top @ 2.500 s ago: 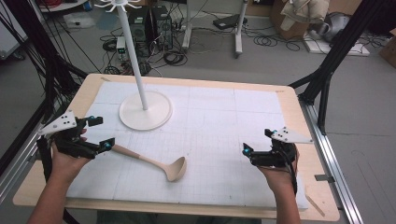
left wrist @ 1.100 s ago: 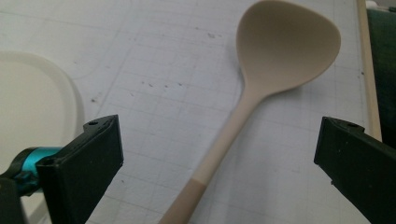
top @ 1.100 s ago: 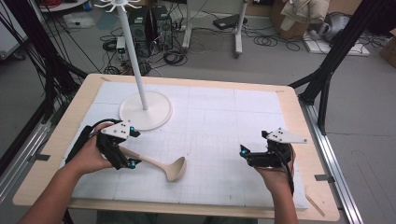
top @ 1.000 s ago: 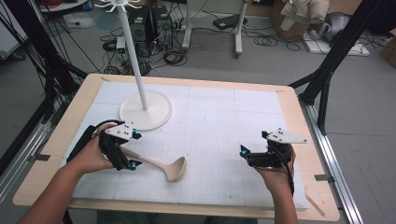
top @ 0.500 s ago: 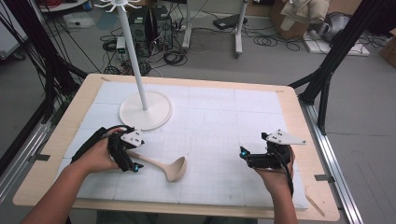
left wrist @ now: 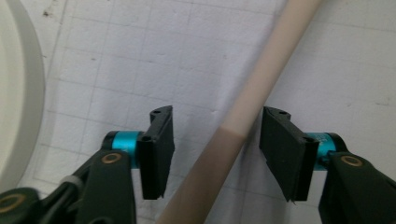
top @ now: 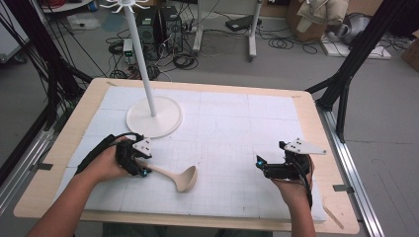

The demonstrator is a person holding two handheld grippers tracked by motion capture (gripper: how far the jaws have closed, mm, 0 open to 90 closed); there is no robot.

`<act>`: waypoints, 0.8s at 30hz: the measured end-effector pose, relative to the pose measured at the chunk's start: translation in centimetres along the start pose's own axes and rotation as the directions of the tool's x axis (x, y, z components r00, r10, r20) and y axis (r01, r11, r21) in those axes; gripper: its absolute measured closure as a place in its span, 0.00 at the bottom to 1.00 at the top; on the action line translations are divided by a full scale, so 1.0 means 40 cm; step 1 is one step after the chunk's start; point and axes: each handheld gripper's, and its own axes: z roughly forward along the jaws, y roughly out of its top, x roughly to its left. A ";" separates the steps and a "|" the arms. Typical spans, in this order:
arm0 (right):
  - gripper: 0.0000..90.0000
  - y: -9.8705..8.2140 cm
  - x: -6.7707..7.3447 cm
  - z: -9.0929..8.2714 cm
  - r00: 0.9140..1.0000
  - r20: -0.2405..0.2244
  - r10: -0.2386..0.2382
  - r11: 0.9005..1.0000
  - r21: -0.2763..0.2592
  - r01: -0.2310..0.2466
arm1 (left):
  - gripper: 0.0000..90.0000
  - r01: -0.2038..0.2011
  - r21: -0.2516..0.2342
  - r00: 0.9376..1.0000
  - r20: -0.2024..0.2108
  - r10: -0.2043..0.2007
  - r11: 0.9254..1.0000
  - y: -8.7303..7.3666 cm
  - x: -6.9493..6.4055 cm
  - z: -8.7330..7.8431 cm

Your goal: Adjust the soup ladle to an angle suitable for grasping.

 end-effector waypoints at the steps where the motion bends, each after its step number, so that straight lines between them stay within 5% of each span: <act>1: 0.01 0.000 -0.002 0.000 1.000 0.000 -0.003 1.000 -0.003 0.003 | 0.55 0.002 -0.001 1.000 0.007 -0.002 1.000 0.000 0.000 0.000; 8: 0.01 -0.001 -0.003 0.000 1.000 0.003 0.003 1.000 -0.005 -0.003 | 0.67 0.027 -0.011 0.999 0.028 -0.027 1.000 -0.003 -0.002 0.001; 24: 0.01 -0.001 0.008 0.003 1.000 0.000 -0.002 1.000 -0.005 0.002 | 0.84 -0.098 -0.004 0.995 0.036 0.098 0.995 0.005 -0.023 -0.003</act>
